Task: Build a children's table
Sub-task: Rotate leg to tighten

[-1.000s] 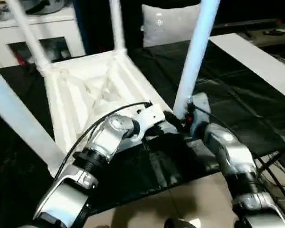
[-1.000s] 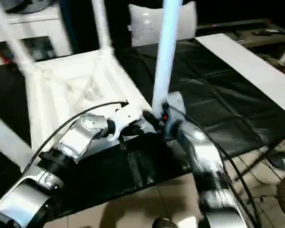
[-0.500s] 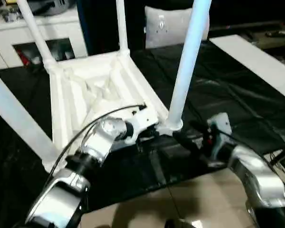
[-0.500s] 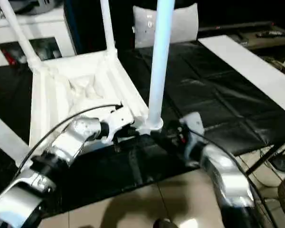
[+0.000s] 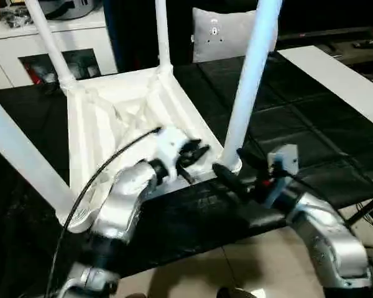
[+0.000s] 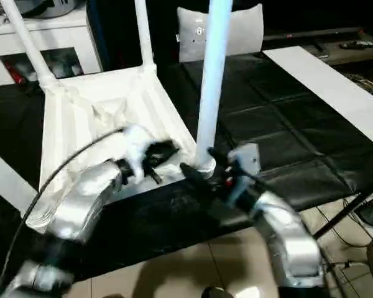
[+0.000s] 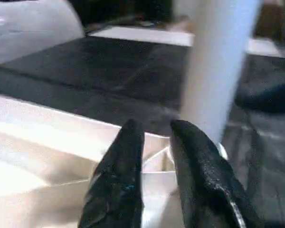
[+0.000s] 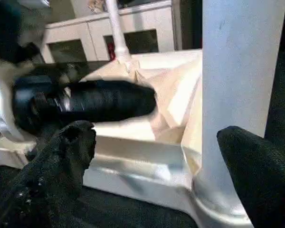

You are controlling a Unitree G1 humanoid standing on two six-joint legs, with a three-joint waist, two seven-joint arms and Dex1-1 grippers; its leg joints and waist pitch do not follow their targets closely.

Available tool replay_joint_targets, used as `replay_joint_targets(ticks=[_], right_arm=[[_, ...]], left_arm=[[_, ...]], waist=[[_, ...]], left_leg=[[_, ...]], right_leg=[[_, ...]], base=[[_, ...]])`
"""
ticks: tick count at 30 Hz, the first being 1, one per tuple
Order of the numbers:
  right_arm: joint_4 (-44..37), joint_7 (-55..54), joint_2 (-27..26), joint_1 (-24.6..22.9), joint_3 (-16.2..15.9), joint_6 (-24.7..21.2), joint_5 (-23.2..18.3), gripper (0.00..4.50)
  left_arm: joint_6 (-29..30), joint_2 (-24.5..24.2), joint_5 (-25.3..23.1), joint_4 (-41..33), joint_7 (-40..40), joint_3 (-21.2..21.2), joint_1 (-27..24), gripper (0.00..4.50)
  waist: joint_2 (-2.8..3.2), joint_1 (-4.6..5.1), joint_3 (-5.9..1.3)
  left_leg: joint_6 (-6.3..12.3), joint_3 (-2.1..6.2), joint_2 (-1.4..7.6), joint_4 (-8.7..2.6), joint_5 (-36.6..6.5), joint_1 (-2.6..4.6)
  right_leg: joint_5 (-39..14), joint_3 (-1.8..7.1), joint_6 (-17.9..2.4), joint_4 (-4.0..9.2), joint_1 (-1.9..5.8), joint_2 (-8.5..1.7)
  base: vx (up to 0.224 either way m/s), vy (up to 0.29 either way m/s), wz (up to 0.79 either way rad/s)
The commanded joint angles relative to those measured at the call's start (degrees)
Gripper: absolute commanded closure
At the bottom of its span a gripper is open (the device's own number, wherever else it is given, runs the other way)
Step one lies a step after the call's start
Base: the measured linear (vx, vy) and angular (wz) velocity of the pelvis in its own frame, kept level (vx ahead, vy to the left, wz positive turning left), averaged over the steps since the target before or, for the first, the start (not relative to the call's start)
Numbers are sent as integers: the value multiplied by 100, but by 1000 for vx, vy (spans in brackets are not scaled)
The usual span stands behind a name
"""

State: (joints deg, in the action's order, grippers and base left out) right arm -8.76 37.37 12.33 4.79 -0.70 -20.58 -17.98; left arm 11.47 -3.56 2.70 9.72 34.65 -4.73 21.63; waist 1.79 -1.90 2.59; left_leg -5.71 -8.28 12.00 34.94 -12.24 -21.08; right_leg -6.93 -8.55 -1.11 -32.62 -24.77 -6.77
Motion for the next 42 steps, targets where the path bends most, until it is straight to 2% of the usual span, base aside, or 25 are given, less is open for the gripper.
replay_joint_targets(ticks=[1, 2, 3, 4, 5, 6, 7, 8, 9, 10, 11, 12, 13, 14, 15, 16, 18, 19, 22, 24, 28, 30, 38, 40, 42], right_arm=[[-133, -8, 88, -48, -248, 111, 246, 0], [-149, -25, 98, -63, -313, 105, 293, 0], [-154, -34, 99, -67, -336, 106, 311, 0], [-160, -44, 100, -72, -362, 107, 330, 0], [-174, -60, 120, -75, -430, 89, 358, 0], [-177, -64, 130, -75, -451, 95, 366, 0], [-166, -84, 134, -68, -471, 112, 385, 0], [-146, -114, 130, -54, -467, 116, 396, 0], [-135, -130, 128, -49, -458, 123, 404, 0], [-89, -168, 125, -16, -420, 150, 421, 0], [-58, -183, 131, 2, -397, 184, 430, 0], [-34, -206, 122, 21, -361, 187, 416, 0], [23, -274, 80, 76, -270, 161, 369, 0], [23, -275, 80, 76, -269, 161, 369, 0], [49, -301, 65, 103, -234, 166, 358, 0], [68, -280, 108, 129, -264, 219, 382, 0], [88, -269, 142, 150, -300, 265, 423, 0], [124, -278, 161, 207, -399, 328, 476, 0], [148, -287, 115, 246, -445, 353, 508, 0], [181, -318, 89, 271, -456, 364, 532, 0], [602, -909, -53, 525, -323, 288, 803, 0], [722, -1012, -34, 589, -293, 350, 852, 0], [1758, -1133, 559, 1260, 262, 638, 1006, 0], [1880, -1220, 661, 1310, 345, 675, 1051, 0], [1970, -1365, 793, 1319, 500, 657, 1068, 0]], left_arm=[[206, -30, -5, -597, -269, 110, -244, 309], [215, -31, -37, -740, -376, 108, -342, 302], [336, -6, -33, -775, -455, 140, -379, 286], [469, 21, -29, -814, -543, 174, -420, 268], [745, 92, -40, -875, -815, 277, -553, 268], [835, 116, -33, -896, -898, 311, -603, 265], [916, 121, -91, -932, -1013, 332, -688, 256], [888, 105, -107, -979, -1028, 321, -757, 227], [893, 96, -110, -1031, -1032, 304, -795, 227], [818, 70, -151, -1159, -1046, 269, -877, 225], [798, 57, -180, -1260, -1083, 242, -929, 225], [781, 40, -216, -1320, -1116, 227, -961, 219], [651, -25, -232, -1420, -1081, 182, -1022, 203], [650, -26, -232, -1421, -1080, 181, -1023, 203], [580, -60, -228, -1472, -1048, 154, -1054, 180], [627, -72, -167, -1572, -1050, 169, -1108, 183], [683, -83, -89, -1641, -1017, 194, -1153, 184], [834, -215, 112, -1852, -801, 195, -1331, 152], [881, -352, 237, -2001, -561, 139, -1471, 144], [922, -402, 305, -2062, -467, 126, -1532, 142], [1078, -776, 599, -2330, 0, 82, -1814, 102], [1145, -873, 689, -2388, 114, 104, -1865, 94], [1442, -2019, 1178, -2963, 1327, 111, -2537, 14], [1546, -2115, 1327, -3072, 1409, 159, -2659, 9], [1617, -2208, 1412, -3180, 1454, 235, -2810, 9]], waist=[[-88, -11, -304], [70, 29, -320], [135, 150, -334], [198, 194, -303], [207, 298, -221], [160, 291, -225], [-56, 148, -231], [-173, 21, -236], [-259, -63, -258], [-271, -118, -265], [-279, -197, -272], [-293, -216, -285], [-217, -339, -243], [-119, -424, -254], [0, -403, -261], [133, -214, -303], [134, -173, -284], [46, -156, -204], [-78, -15, -91], [-83, 32, -114], [-90, 226, -153], [-100, 272, -155], [-80, 281, -215], [-72, 216, -238], [-145, 158, -325]], left_leg=[[380, 232, 26, -573, -1553, -405], [427, 340, 120, -666, -1783, -366], [518, 681, 366, -752, -2365, -231], [587, 861, 485, -849, -2559, -180], [934, 1260, 606, -1008, -2850, -21], [1061, 1180, 426, -865, -2661, -81], [798, 710, -216, -365, -2145, -326], [646, 433, -450, -24, -1606, -177], [423, 269, -455, 549, -470, -267], [475, 260, -365, 632, -353, -338], [605, 343, -190, 731, -504, -434], [641, 385, -154, 805, -616, -546], [666, 448, 23, 534, -712, -341], [712, 439, 67, 322, -548, -254], [908, 333, 90, -149, -23, -56], [1135, 440, 376, -311, 28, 192], [1027, 461, 470, -372, -595, 179], [513, 332, 314, -435, -1883, 172], [201, 216, 59, -432, -2919, 250], [235, 217, 22, -400, -2802, 272], [357, 281, 54, -482, -2136, 51], [380, 244, 35, -447, -2177, 124], [529, 173, 97, -467, -1409, 86], [594, 73, 78, -419, -1072, 202], [953, 61, 48, -334, 113, 108]], right_leg=[[-2635, -87, -236, 324, 669, -166], [-2442, -132, -213, 367, 678, -82], [-1824, -104, -347, 224, 622, -55], [-1581, -97, -533, 63, 588, 3], [-1510, 93, -986, -366, 439, 152], [-1412, 197, -1171, -281, 467, 69], [-2141, 326, -1273, 275, 539, -263], [-3328, 214, -843, 571, 473, -526], [-4768, 107, 228, 789, 466, -910], [-4866, 199, 590, 800, 494, -1121], [-4477, 463, 705, 688, 581, -1541], [-4136, 520, 672, 623, 686, -1673], [-3714, 868, -696, 595, 731, -1468], [-3290, 688, -1070, 560, 766, -1266], [-2401, 268, -1229, 362, 619, -564], [-1580, 129, -926, 10, 380, -65], [-1115, 237, -790, 1, 406, -70], [-1485, 434, -784, 192, 452, -207], [-3895, 436, -231, 541, 403, -302], [-4349, 405, 22, 635, 404, -322], [-3829, 389, -27, 604, 543, -337], [-3841, 402, -83, 632, 468, -325], [-2120, 561, -1024, 302, 493, -280], [-1640, 605, -1261, 266, 414, -244], [-400, 630, -1574, 65, 515, -227]], base=[[0, 0, 0], [0, 0, 0], [1, -83, 44], [18, -100, 60], [18, -100, 60], [28, -134, 62], [8, -124, 72], [8, -124, 72], [-20, -118, 48], [-20, -96, 49], [-20, -96, 49], [-34, -26, 61], [-44, -3, 23], [-44, -3, 23], [0, 0, 0], [-29, 53, 9], [-30, 61, 8], [-50, 44, 6], [-17, 15, 2], [0, 0, 0], [0, 0, 0], [0, 0, 0], [14, 4, 1], [83, -1, 13], [80, -8, 9]])
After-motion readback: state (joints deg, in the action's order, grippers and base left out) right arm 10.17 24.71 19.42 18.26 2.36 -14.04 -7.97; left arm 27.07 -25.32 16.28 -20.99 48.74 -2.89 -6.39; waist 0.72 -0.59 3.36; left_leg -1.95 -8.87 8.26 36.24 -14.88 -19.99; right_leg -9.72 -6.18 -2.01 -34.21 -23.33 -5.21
